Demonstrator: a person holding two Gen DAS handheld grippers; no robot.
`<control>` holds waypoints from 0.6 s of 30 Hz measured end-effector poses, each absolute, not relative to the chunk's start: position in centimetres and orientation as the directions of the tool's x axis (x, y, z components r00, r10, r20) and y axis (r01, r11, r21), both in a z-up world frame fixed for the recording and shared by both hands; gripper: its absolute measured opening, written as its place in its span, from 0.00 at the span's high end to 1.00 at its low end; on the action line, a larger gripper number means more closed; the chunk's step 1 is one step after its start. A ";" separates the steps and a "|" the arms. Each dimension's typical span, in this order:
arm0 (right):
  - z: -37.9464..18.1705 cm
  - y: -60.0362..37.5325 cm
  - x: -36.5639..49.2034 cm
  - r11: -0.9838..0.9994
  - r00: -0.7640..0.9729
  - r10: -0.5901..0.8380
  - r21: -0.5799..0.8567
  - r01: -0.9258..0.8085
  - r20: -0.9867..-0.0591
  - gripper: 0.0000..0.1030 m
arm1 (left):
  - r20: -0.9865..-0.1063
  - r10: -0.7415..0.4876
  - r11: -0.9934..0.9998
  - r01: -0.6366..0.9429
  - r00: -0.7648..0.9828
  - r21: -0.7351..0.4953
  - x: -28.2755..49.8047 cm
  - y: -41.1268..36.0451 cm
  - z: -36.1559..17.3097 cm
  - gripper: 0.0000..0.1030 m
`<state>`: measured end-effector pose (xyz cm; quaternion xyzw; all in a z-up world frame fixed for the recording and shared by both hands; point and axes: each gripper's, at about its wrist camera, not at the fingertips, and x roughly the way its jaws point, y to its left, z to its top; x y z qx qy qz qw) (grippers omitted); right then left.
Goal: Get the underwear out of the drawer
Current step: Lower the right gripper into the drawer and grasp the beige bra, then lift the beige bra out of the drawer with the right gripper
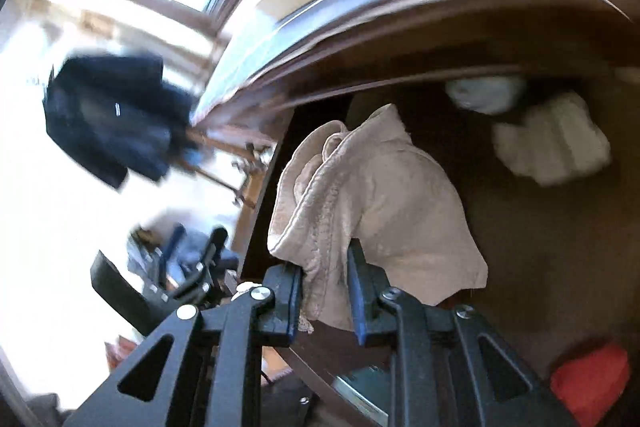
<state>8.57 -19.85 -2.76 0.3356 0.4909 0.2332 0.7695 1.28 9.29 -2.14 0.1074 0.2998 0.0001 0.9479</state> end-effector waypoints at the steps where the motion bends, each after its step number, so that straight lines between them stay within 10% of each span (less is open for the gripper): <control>1: -3.0 -20.7 8.2 0.664 0.427 0.679 0.747 -0.012 -0.597 0.78 | -0.581 0.036 0.979 0.088 0.813 0.183 1.2 8.7 -2.3 0.00; 18: -5.3 -32.6 0.8 0.423 0.705 0.511 0.858 0.291 -0.492 0.78 | -0.671 -0.100 0.965 0.236 0.735 0.115 1.7 3.2 -4.8 0.00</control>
